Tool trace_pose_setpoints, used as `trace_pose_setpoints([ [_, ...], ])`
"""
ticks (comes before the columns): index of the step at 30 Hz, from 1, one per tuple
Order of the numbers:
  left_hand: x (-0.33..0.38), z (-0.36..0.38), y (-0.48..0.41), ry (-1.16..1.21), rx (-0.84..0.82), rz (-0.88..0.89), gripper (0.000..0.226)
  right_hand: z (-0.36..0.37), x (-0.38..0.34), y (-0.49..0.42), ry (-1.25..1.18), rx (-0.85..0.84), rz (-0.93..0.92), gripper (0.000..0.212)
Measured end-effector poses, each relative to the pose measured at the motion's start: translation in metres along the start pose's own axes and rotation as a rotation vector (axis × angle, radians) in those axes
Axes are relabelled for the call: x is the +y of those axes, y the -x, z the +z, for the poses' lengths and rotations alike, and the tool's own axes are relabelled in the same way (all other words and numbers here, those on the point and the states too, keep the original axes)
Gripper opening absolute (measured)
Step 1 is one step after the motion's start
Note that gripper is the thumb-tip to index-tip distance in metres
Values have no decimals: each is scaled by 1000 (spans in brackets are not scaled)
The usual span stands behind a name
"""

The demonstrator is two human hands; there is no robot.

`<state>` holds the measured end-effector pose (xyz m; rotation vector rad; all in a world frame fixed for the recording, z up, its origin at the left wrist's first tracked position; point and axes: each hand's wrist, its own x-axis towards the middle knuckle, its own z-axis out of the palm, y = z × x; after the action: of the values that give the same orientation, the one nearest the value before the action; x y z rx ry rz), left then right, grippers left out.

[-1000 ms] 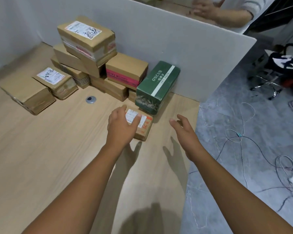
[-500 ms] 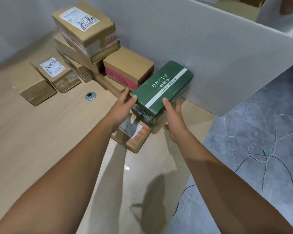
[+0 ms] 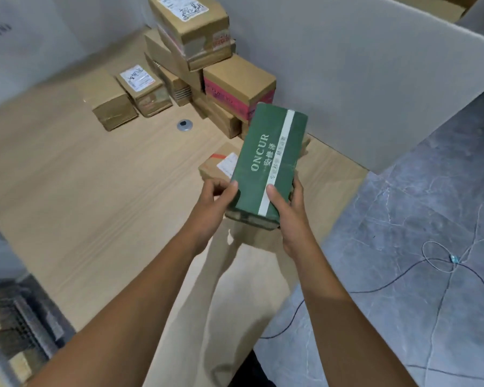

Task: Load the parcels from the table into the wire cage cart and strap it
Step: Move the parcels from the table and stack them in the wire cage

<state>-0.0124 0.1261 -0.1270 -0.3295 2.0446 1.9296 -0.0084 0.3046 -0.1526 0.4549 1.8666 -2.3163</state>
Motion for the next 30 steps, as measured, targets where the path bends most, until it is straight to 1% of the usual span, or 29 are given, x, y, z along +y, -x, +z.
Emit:
trace_pose_setpoints([
  [3, -25, -22, 80, 50, 87, -9, 53, 16, 14, 69, 80, -132, -29, 78],
  [4, -34, -32, 106, 75, 123, -14, 55, 24, 18, 89, 108, -188, -26, 80],
  [8, -75, -81, 211, 271, 318, 38, 55, 73, 33, 164, 198, -453, 31, 74],
  [11, -106, -117, 288, 441, 443, 110, 47, 125, 51, 225, 256, -586, 88, 73],
  [13, -125, -140, 337, 497, 537, 180, 48, 159, 65, 265, 297, -658, 116, 76],
  [17, -166, -178, 425, 572, 638, 246, 79, 223, 94, 335, 357, -819, 160, 80],
  [19, -183, -198, 462, 599, 705, 262, 83, 251, 110, 365, 384, -887, 176, 81],
  [20, -191, -208, 479, 610, 739, 273, 84, 264, 118, 379, 393, -921, 185, 78],
  [23, -208, -233, 517, 633, 827, 280, 89, 300, 138, 409, 438, -1037, 214, 61],
  [24, -213, -240, 525, 645, 857, 282, 92, 311, 142, 415, 458, -1082, 221, 60],
  [25, -217, -247, 530, 658, 885, 285, 93, 323, 147, 418, 473, -1122, 228, 63],
  [28, -225, -261, 530, 660, 963, 280, 95, 357, 158, 413, 514, -1192, 244, 90],
  [30, -226, -275, 523, 657, 1018, 284, 93, 384, 164, 406, 553, -1220, 217, 90],
])
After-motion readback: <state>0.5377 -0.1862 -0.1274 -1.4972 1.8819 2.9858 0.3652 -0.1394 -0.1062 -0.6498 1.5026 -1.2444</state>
